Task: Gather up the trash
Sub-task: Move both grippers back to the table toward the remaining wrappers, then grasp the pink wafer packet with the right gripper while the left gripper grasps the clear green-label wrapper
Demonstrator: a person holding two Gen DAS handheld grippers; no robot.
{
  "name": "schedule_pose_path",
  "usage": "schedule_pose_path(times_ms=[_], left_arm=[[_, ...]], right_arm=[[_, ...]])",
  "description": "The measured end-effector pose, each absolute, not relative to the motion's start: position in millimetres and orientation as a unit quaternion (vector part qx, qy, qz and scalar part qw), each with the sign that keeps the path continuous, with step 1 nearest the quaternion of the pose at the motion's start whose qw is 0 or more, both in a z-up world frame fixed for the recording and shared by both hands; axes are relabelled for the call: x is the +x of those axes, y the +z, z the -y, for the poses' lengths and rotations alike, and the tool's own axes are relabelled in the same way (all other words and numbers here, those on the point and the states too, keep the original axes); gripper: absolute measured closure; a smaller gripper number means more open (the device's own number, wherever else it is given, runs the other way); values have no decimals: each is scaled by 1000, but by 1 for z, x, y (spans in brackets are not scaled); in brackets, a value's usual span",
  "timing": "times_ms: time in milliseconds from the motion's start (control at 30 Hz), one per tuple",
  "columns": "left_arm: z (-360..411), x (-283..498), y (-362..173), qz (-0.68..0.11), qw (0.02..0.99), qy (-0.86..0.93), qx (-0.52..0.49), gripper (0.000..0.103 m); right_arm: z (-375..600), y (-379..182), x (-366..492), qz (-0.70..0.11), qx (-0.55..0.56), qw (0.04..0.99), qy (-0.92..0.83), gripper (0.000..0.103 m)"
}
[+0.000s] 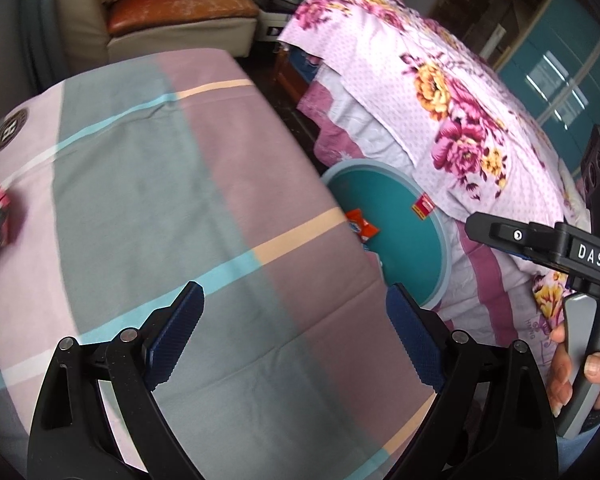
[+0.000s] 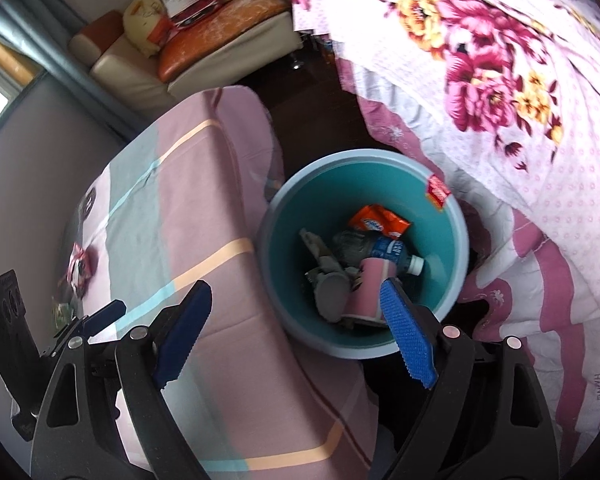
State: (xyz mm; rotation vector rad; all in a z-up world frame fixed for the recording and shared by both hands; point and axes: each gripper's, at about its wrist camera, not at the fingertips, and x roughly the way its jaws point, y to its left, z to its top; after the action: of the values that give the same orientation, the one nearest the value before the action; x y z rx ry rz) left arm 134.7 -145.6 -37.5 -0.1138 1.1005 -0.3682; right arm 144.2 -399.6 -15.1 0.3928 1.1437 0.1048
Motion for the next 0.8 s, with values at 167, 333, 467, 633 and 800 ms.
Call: schedule_pose_path(times_ms=[167,333,467,633,800], left_arm=[[111,125,-37,-516,840,-154,-71,10],[67,115,-38,-514,844,-124,-91,10],[29,105,-38,-509,847,-100,-115,10],[-29,90,-38,-502,852,-56,-140,10],[-92,75,-43,-498,851,-3,-164,10]], right_arm=[[367,-12,144,-552,164,815,72,21],[333,-10,147,-565,142,808,93,21],[298,-8,149,-573,118,803,114,21],[249,-6,154,-582,87,795,146,21],[198,-2,163,-584,50,790,178,21]])
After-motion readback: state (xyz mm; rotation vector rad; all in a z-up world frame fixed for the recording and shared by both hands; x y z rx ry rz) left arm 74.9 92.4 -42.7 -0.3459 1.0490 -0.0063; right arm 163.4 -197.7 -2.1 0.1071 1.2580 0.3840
